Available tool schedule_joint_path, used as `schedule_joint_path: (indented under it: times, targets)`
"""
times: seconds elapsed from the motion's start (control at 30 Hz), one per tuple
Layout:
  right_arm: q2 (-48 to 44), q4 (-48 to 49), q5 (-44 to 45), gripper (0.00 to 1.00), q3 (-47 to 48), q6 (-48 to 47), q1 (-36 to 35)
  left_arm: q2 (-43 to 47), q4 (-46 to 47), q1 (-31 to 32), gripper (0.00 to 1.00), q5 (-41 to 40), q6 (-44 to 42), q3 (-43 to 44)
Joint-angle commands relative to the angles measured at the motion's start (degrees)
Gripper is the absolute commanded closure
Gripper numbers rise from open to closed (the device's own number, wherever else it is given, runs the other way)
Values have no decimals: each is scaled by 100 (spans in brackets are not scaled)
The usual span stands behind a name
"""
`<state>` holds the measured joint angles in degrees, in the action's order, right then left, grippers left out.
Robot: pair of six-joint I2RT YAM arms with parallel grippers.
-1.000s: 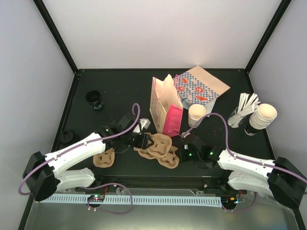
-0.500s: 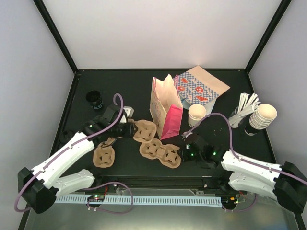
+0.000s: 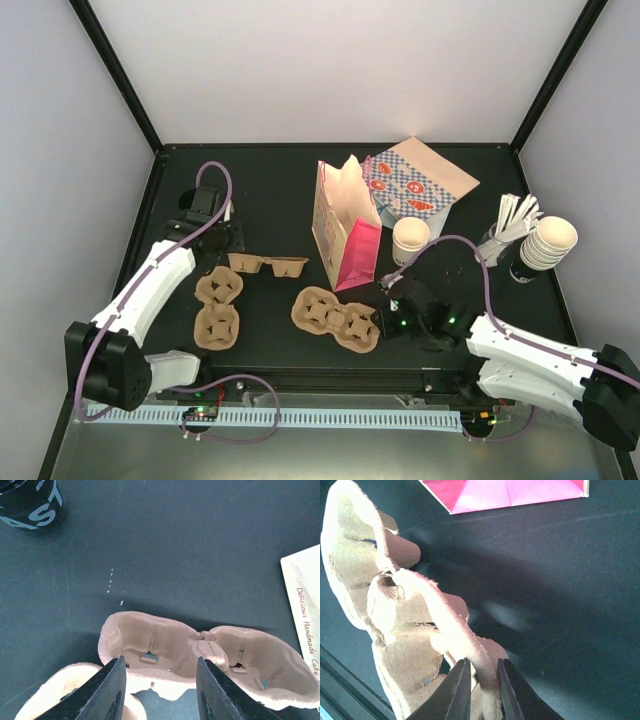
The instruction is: Pack the takeout coffee
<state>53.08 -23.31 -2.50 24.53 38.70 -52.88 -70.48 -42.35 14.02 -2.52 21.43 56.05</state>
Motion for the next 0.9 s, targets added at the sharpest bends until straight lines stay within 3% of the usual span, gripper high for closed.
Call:
schedule_joint_path:
  times: [0.0,0.13,0.33,0.63,0.87]
  targets:
    - [-232,-175,-48,81,123,-169,23,81,338,-93,56,611,-190,107]
    - [-404,-149,18,79,1,-131,24,363,838,10,43,1328,-325,-410]
    - [-421,-68,-21,79,-89,-99,24,17,906,291,32,1302,-544,-319]
    - [-451,-80,23,78,-88,-96,24,-1183,899,397,46,931,-611,243]
    - [-553,-195,152,77,-69,-109,26,-1280,580,500,55,733,-598,10]
